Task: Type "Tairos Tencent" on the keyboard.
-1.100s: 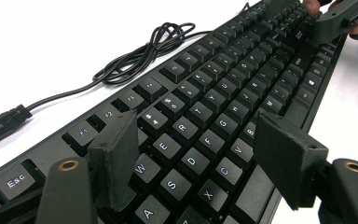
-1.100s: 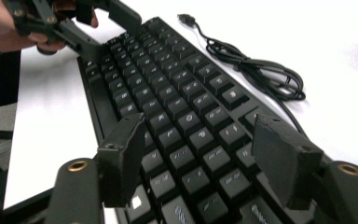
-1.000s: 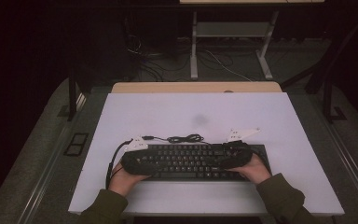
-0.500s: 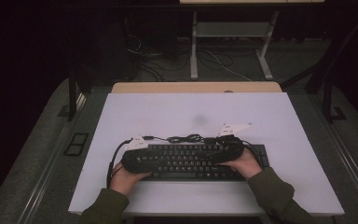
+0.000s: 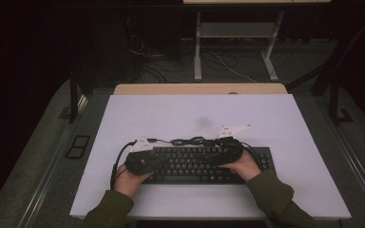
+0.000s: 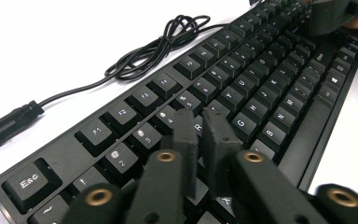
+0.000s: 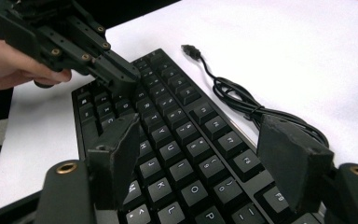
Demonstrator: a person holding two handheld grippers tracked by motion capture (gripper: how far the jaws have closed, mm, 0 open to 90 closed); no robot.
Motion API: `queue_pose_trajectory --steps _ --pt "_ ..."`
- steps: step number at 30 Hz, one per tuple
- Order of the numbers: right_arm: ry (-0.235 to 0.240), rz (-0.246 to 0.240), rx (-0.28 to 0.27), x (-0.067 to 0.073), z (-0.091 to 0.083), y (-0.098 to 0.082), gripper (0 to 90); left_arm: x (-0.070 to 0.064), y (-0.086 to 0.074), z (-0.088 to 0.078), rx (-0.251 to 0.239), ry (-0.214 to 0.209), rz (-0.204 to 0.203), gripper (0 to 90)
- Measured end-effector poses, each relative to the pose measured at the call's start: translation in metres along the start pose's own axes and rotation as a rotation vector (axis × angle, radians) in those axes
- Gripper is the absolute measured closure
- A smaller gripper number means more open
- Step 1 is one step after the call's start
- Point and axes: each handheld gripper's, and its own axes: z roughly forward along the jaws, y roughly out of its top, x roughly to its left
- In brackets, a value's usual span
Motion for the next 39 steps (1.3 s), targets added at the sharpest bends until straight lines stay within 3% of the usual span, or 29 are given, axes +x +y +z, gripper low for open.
queue_pose_trajectory --steps 14,33,39 --pt "0.001 0.0 0.005 0.0018 0.0016 -0.0011 29.6 0.0042 0.0028 0.0039 0.003 0.028 -0.006 89.0" --pt "0.001 -0.002 0.007 0.0021 0.0011 -0.0008 29.6 0.0068 0.0007 0.0071 0.026 0.016 -0.022 88.9" --pt "0.001 -0.004 0.007 0.002 0.001 -0.0006 29.6 0.0058 0.0009 0.0089 0.044 0.015 -0.002 89.0"
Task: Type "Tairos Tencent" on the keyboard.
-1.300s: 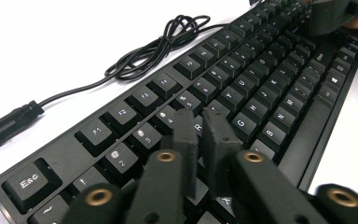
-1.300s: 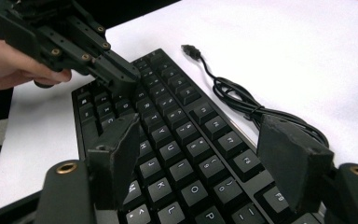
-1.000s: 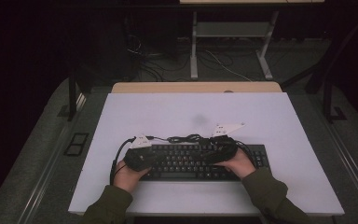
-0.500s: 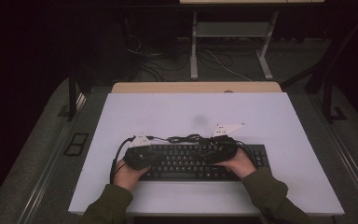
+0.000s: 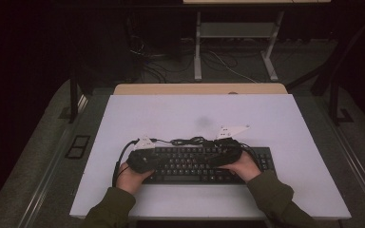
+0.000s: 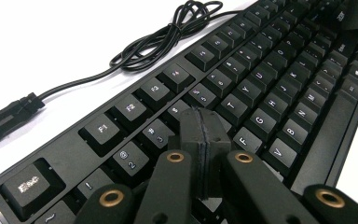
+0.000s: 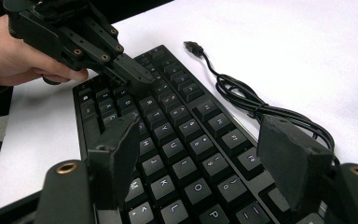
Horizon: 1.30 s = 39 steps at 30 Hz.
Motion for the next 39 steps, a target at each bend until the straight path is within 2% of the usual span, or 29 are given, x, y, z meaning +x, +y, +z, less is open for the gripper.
queue_pose_trajectory --steps 3,14,23,25,33,39 --pt "0.001 0.001 0.0 0.0 0.0 0.0 29.6 0.0 0.0 0.0 -0.009 -0.002 -0.015 89.0" --pt "0.008 0.0 -0.002 0.0 0.0 0.0 29.8 -0.001 0.002 -0.007 -0.049 -0.018 -0.016 86.5" --pt "0.019 0.002 -0.001 0.004 0.002 0.0 32.7 -0.005 0.0 -0.013 -0.059 -0.028 -0.022 70.0" --pt "0.023 0.001 0.002 0.005 0.003 0.0 34.1 -0.005 0.0 -0.015 -0.06 -0.028 -0.012 66.9" --pt "0.037 -0.004 0.009 0.01 0.005 0.001 43.8 -0.008 -0.002 -0.016 -0.057 -0.031 0.007 54.0" --pt "0.039 -0.007 0.013 0.014 0.007 0.001 52.5 -0.008 -0.003 -0.016 -0.054 -0.028 0.0 41.5"
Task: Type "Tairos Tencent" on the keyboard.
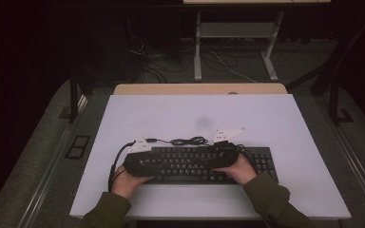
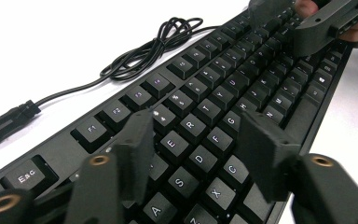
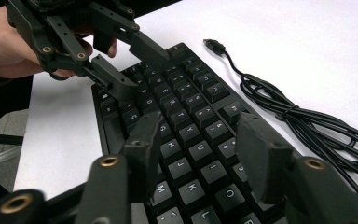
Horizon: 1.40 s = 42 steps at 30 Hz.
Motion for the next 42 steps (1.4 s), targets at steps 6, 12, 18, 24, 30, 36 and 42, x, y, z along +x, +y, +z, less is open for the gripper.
queue_pose_trajectory --steps 6,12,18,24,30,36,42 --pt "-0.009 -0.001 -0.008 0.003 0.001 0.0 63.1 0.0 0.001 0.0 -0.014 0.014 -0.007 30.7" --pt "-0.003 -0.006 0.001 0.008 0.004 0.0 77.6 0.0 0.001 0.002 -0.009 0.018 -0.01 20.0" --pt "0.031 -0.027 0.041 0.013 0.011 -0.001 89.4 -0.001 0.001 0.004 -0.008 0.026 -0.018 11.6" --pt "0.048 -0.033 0.083 0.019 0.019 -0.004 89.5 0.0 0.001 0.004 -0.008 0.031 -0.026 3.0" --pt "0.049 -0.034 0.118 0.021 0.026 -0.007 89.5 0.001 0.001 0.004 -0.013 0.034 -0.033 0.9" --pt "0.05 -0.039 0.147 0.023 0.031 -0.009 89.5 0.001 0.0 0.004 -0.019 0.03 -0.032 0.9" --pt "0.037 -0.057 0.174 0.025 0.033 -0.01 89.5 0.002 0.0 0.004 -0.018 0.027 -0.032 0.9"
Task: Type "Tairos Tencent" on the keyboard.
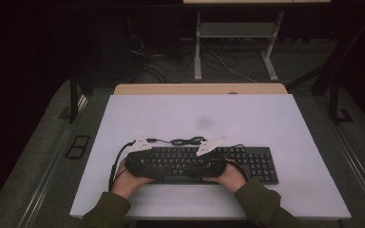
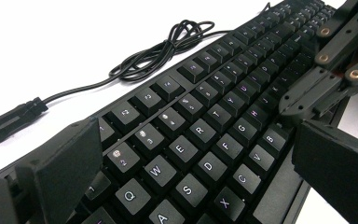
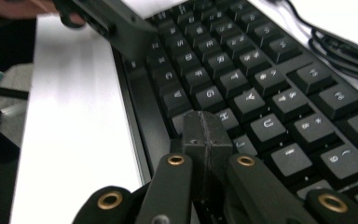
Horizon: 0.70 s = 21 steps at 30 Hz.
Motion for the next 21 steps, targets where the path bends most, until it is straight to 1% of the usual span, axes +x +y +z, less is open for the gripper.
queue_pose_trajectory --steps 6,10,14,19,21 --pt "0.005 0.002 -0.005 -0.0007 0.0003 -0.0006 89.5 -0.0002 -0.0004 0.0002 0.002 -0.007 -0.004 1.0" --pt "0.006 0.008 -0.006 -0.0004 -0.0005 -0.0001 89.5 0.0005 -0.0005 -0.0004 0.002 -0.011 0.002 2.5" --pt "0.013 0.01 -0.025 -0.0019 -0.0021 -0.0004 89.4 0.0 -0.0002 -0.0004 -0.001 -0.017 0.002 3.9" --pt "0.007 0.015 -0.034 -0.0028 -0.0046 -0.0001 89.3 -0.0012 0.0 -0.0009 -0.004 -0.022 0.007 6.4" --pt "0.008 0.017 -0.045 -0.0035 -0.0062 0.0001 86.2 -0.0017 0.0002 -0.0017 -0.005 -0.026 0.009 8.6"
